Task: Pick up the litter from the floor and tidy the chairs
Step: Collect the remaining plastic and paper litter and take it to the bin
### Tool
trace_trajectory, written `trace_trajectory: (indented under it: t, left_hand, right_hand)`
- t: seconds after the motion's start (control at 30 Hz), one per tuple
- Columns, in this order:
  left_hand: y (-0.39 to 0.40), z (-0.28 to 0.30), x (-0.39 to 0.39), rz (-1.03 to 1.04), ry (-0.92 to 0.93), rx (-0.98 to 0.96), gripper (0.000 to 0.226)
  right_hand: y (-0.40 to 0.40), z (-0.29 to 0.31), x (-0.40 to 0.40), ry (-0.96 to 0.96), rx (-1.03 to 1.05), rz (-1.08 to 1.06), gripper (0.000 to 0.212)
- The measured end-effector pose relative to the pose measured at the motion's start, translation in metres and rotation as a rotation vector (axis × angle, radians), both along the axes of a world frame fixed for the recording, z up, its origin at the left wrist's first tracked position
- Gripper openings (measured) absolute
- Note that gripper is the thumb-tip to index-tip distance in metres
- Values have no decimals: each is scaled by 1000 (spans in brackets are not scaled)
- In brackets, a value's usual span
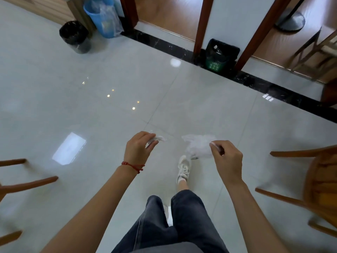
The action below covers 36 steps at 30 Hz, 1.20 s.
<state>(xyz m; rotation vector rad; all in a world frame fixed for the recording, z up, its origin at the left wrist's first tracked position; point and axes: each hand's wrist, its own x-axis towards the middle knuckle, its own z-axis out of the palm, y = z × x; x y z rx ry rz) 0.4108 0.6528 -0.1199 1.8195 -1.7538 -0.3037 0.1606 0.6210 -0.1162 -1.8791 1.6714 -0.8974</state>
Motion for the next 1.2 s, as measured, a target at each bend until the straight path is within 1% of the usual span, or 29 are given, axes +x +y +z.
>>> trace_trajectory:
  t: [0.23, 0.33, 0.5, 0.77, 0.9, 1.03, 1.2]
  left_hand:
    - [-141, 3, -1, -3, -19, 7, 23]
    - [-196, 8, 1, -13, -37, 4, 23]
    - [-291, 11, 13, -37, -15, -2, 23]
    - [-461, 0, 35, -154, 0, 48, 23]
    - [-538, 4, 41, -218, -1, 64, 22]
    - [-609, 7, 34, -285, -21, 83, 23]
    - [-686, -1, 5, -322, -17, 96, 23]
  right_hand:
    - [-139, 2, -5, 27, 18, -6, 4]
    - [-194, 5, -6, 20, 35, -30, 2]
    - [-276, 4, -3, 23, 52, -92, 2]
    - [-405, -6, 6, 77, 65, -198, 3]
    - [-462, -6, 11, 56, 112, -284, 3]
    - [-518, -5, 9, 16, 133, -345, 5]
    - [-592, -10, -10, -4, 110, -359, 6]
